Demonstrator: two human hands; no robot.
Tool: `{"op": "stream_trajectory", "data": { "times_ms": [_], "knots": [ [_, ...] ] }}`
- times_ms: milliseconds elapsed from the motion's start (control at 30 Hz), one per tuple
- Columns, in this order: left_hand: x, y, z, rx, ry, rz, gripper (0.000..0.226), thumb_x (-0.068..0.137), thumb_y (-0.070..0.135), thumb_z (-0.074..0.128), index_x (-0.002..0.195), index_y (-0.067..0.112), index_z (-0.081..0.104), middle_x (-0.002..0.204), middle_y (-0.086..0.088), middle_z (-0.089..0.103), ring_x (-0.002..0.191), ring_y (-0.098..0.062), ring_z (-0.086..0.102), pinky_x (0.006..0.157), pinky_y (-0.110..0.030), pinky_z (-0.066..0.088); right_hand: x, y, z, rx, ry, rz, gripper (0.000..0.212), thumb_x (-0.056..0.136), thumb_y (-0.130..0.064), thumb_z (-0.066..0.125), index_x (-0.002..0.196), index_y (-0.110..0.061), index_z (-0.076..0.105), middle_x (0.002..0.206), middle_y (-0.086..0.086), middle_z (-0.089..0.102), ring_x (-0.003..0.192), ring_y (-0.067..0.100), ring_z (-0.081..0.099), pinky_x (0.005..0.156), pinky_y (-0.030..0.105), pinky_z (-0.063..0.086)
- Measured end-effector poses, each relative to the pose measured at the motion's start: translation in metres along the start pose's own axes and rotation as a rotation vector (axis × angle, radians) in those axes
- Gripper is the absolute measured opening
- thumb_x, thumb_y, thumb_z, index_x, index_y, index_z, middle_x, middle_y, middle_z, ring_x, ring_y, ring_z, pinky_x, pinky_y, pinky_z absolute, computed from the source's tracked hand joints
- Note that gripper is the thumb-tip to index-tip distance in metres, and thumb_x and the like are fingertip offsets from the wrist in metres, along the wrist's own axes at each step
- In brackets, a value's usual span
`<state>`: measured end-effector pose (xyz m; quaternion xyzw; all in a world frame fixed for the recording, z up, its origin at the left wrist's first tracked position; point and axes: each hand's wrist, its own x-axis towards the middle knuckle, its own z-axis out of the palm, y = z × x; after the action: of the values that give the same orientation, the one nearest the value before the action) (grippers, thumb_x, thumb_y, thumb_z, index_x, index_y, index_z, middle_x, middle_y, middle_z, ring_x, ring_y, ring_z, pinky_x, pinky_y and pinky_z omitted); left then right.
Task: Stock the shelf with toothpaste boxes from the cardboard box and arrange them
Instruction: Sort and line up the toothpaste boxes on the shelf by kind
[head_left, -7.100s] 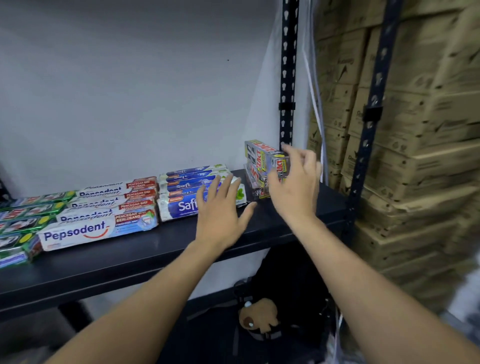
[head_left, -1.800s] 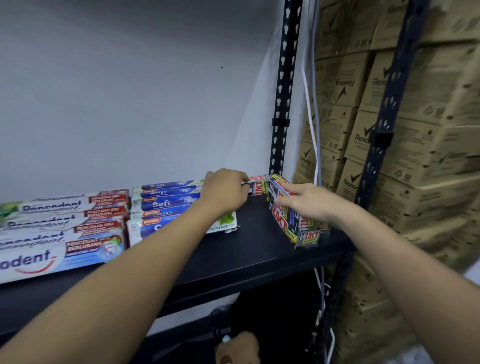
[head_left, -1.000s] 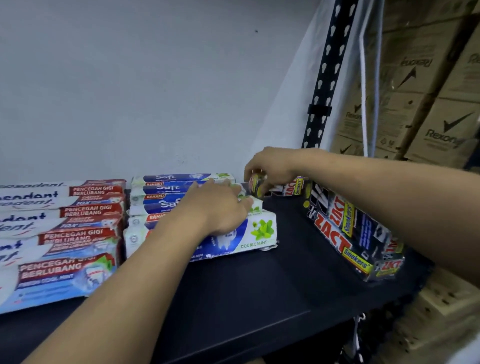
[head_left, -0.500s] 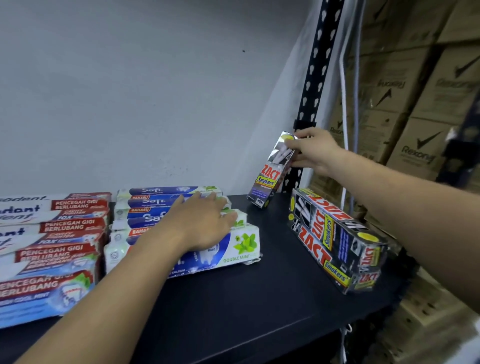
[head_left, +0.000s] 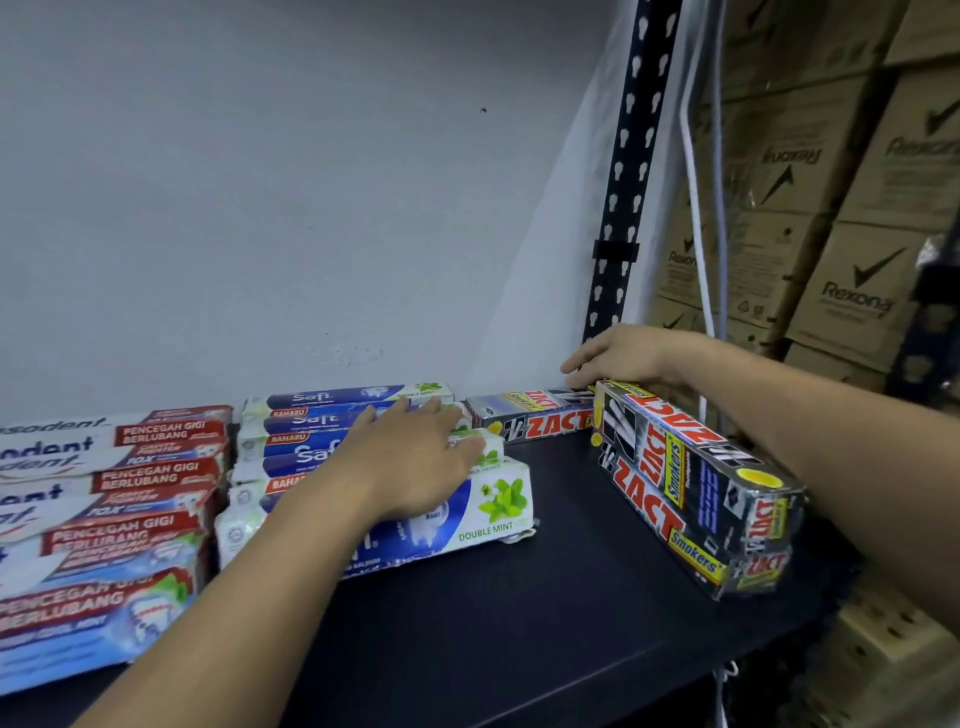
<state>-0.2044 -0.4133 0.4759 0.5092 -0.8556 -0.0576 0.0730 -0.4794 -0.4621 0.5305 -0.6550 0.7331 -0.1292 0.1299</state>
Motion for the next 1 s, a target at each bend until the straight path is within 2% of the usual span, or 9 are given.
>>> {"op": "stream_trajectory", "data": {
  "times_ms": [67, 167, 333, 533, 700, 1000],
  "knots": [
    [0.0, 0.0, 0.0, -0.001, -0.007, 0.001, 0.058, 0.102, 0.054, 0.022, 0.155, 0.03, 0.021, 0.165, 0.007, 0.008, 0.153, -0.02, 0.003, 0.121, -0.047, 0.002, 0.004, -0.004, -0.002, -0.098, -0.065, -0.096, 0.041, 0.084, -0.046, 0.071, 0.124, -0.035, 0.066, 0.126, -0.006, 0.064, 0.111, 0.013, 0.059, 0.103, 0.034, 0.042],
    [-0.001, 0.001, -0.001, 0.008, -0.011, 0.001, 0.058, 0.102, 0.054, 0.022, 0.156, 0.03, 0.02, 0.165, 0.007, 0.008, 0.153, -0.02, 0.003, 0.121, -0.046, 0.002, 0.014, -0.01, -0.004, -0.154, -0.122, -0.141, 0.052, 0.076, -0.051, 0.078, 0.125, -0.039, 0.065, 0.127, -0.009, 0.064, 0.113, 0.012, 0.059, 0.106, 0.037, 0.041],
    [-0.002, 0.002, -0.002, -0.002, -0.019, -0.002, 0.059, 0.103, 0.054, 0.023, 0.156, 0.03, 0.018, 0.165, 0.009, 0.007, 0.153, -0.019, 0.001, 0.122, -0.044, 0.003, 0.033, -0.021, -0.002, -0.301, -0.26, -0.143, 0.064, 0.068, -0.042, 0.086, 0.128, -0.035, 0.064, 0.131, -0.005, 0.064, 0.117, 0.017, 0.06, 0.105, 0.042, 0.046],
    [-0.001, 0.002, -0.002, -0.004, -0.028, -0.017, 0.06, 0.102, 0.056, 0.023, 0.157, 0.032, 0.016, 0.165, 0.009, 0.004, 0.153, -0.018, 0.001, 0.123, -0.042, 0.004, 0.046, -0.016, 0.005, -0.35, -0.169, -0.195, 0.063, 0.069, -0.049, 0.083, 0.127, -0.033, 0.065, 0.126, -0.006, 0.067, 0.113, 0.017, 0.062, 0.104, 0.042, 0.045],
    [-0.001, 0.003, -0.002, -0.006, -0.038, -0.019, 0.061, 0.102, 0.056, 0.023, 0.157, 0.032, 0.015, 0.165, 0.011, 0.004, 0.152, -0.016, 0.0, 0.123, -0.041, 0.003, 0.054, -0.015, 0.007, -0.344, -0.161, -0.212, 0.059, 0.067, -0.045, 0.085, 0.122, -0.033, 0.069, 0.12, -0.01, 0.07, 0.11, 0.014, 0.063, 0.102, 0.041, 0.047],
    [0.002, 0.0, 0.0, 0.0, -0.038, -0.014, 0.061, 0.101, 0.057, 0.022, 0.157, 0.033, 0.014, 0.165, 0.011, 0.003, 0.152, -0.017, 0.0, 0.123, -0.043, 0.003, 0.059, -0.017, 0.01, -0.364, -0.111, -0.218, 0.06, 0.075, -0.039, 0.082, 0.132, -0.028, 0.063, 0.131, -0.005, 0.064, 0.121, 0.018, 0.057, 0.103, 0.037, 0.043]
  ]
}}
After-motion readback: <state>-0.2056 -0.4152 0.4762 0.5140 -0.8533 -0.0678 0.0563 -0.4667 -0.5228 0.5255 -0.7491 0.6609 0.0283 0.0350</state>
